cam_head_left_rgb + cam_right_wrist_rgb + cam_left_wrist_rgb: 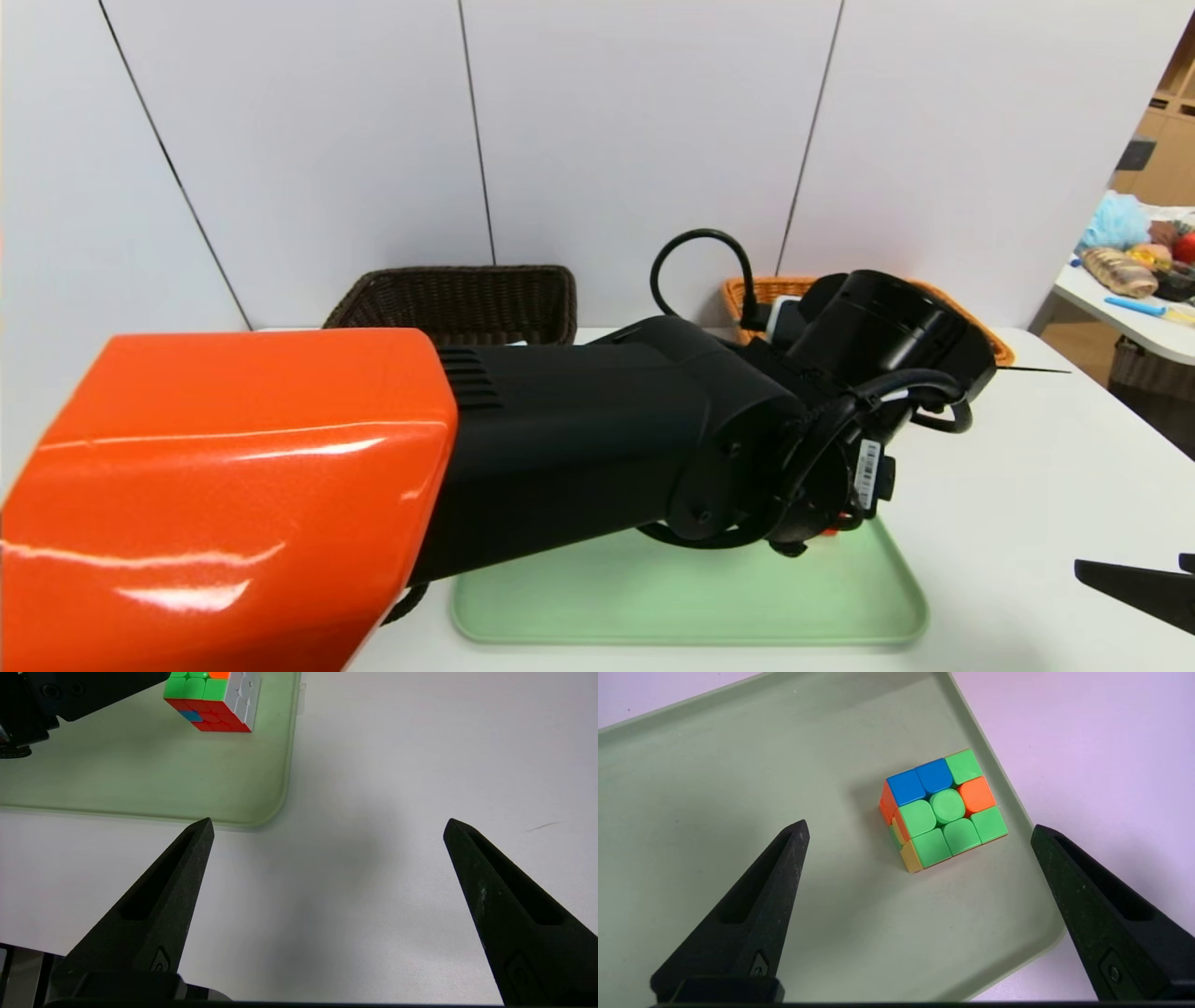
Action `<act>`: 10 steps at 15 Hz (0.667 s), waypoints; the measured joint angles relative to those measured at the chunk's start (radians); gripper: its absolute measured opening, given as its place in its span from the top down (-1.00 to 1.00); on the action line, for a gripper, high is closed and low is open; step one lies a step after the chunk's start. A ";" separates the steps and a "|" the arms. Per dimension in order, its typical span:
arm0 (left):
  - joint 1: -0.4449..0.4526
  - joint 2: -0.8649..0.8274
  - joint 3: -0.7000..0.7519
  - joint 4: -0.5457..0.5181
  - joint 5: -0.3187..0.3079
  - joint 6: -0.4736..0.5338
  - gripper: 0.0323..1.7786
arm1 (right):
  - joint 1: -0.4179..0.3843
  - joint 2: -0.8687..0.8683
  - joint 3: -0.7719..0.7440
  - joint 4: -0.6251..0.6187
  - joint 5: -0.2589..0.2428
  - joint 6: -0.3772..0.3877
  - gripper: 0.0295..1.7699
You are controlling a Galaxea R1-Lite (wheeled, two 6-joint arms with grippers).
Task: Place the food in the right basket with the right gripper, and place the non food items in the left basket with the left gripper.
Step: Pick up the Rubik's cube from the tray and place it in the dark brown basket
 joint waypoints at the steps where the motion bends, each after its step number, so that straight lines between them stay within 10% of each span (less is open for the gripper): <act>1: 0.000 0.004 0.000 0.000 -0.001 0.036 -0.90 | 0.000 0.000 0.000 0.000 0.000 0.000 -0.92; 5: 0.010 0.014 0.006 -0.015 -0.050 0.197 -0.90 | 0.000 0.000 0.000 0.000 -0.001 0.000 -0.92; 10: 0.064 -0.013 0.011 -0.014 -0.260 0.409 -0.90 | 0.000 -0.003 0.002 0.001 -0.002 0.001 -0.92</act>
